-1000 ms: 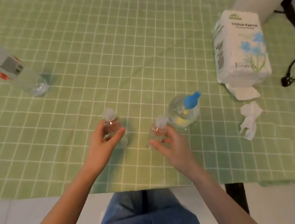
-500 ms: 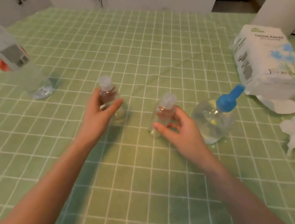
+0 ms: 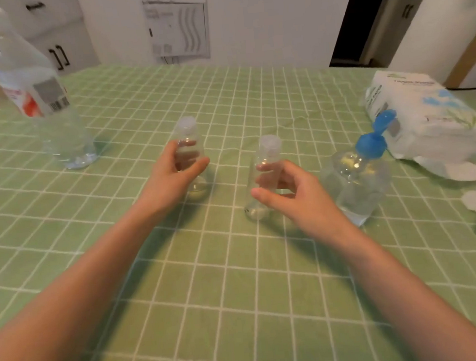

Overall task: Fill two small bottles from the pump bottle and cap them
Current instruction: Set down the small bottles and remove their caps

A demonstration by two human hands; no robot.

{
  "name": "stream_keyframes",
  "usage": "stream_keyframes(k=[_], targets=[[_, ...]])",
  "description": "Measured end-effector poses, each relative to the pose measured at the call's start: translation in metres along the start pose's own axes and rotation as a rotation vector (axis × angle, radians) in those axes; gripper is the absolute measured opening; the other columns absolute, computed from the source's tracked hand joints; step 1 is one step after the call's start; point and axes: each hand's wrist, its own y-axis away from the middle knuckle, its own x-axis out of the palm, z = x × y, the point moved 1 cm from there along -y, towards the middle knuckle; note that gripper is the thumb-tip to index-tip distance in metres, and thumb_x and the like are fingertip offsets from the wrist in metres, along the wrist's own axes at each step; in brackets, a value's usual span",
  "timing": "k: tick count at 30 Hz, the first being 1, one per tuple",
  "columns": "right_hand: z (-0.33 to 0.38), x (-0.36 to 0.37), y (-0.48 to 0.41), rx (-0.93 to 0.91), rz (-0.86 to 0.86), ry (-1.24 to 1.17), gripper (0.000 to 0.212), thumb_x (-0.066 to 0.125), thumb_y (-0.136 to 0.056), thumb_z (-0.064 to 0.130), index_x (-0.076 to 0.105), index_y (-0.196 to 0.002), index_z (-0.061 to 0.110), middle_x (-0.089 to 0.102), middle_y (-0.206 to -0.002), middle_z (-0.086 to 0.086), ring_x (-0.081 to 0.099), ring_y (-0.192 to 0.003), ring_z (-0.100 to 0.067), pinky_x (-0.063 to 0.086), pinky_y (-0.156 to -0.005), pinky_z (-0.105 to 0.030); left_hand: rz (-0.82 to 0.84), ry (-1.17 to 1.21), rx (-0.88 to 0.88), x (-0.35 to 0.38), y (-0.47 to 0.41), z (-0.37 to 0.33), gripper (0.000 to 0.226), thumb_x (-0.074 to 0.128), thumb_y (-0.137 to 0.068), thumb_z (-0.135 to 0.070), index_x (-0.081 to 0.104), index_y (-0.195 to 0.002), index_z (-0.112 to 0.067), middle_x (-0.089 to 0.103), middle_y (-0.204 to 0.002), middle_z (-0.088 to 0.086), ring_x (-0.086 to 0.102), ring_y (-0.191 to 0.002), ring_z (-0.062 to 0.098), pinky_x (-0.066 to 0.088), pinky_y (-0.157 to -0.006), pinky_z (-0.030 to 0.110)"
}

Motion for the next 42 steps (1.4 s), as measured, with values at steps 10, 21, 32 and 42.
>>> stream_keyframes(k=[10,21,32,42], targets=[[0.008,0.01,0.023,-0.012,-0.007,0.017,0.033,0.072,-0.082,0.024,0.058,-0.111,0.029,0.066,-0.109,0.007,0.06,-0.102,0.003,0.05,-0.081,-0.009,-0.066,-0.195,-0.046,-0.003,0.052,-0.023,0.118,0.075,-0.053,-0.048,0.01,-0.148,-0.023,0.02,-0.155,0.005,0.025,-0.139,0.018,0.022,-0.114,0.036],[0.023,0.052,0.046,-0.053,0.08,-0.139,0.029,0.072,-0.082,0.014,0.058,-0.1,0.031,0.068,-0.097,0.01,0.062,-0.092,0.007,0.049,-0.076,-0.009,0.086,-0.067,0.162,0.043,0.131,-0.022,0.068,0.075,-0.07,-0.019,0.042,-0.127,-0.034,0.057,-0.123,-0.011,0.053,-0.116,0.001,0.044,-0.102,0.034],[0.023,0.045,0.047,-0.069,0.047,0.011,0.024,0.071,-0.081,0.033,0.058,-0.101,0.036,0.065,-0.095,0.011,0.061,-0.089,0.006,0.048,-0.071,-0.009,0.014,-0.055,0.183,0.042,0.124,-0.018,0.04,0.065,-0.081,-0.006,0.052,-0.112,-0.029,0.066,-0.098,-0.004,0.063,-0.092,0.015,0.051,-0.084,0.041],[0.054,0.023,0.037,-0.22,-0.105,0.195,0.024,0.065,-0.082,0.04,0.057,-0.078,0.018,0.038,-0.053,0.01,0.035,-0.049,-0.004,0.033,-0.05,-0.017,-0.102,-0.234,0.238,0.04,0.124,-0.015,0.037,0.072,-0.072,-0.045,0.052,-0.099,-0.029,0.054,-0.071,-0.005,0.052,-0.065,0.008,0.045,-0.063,0.023]])
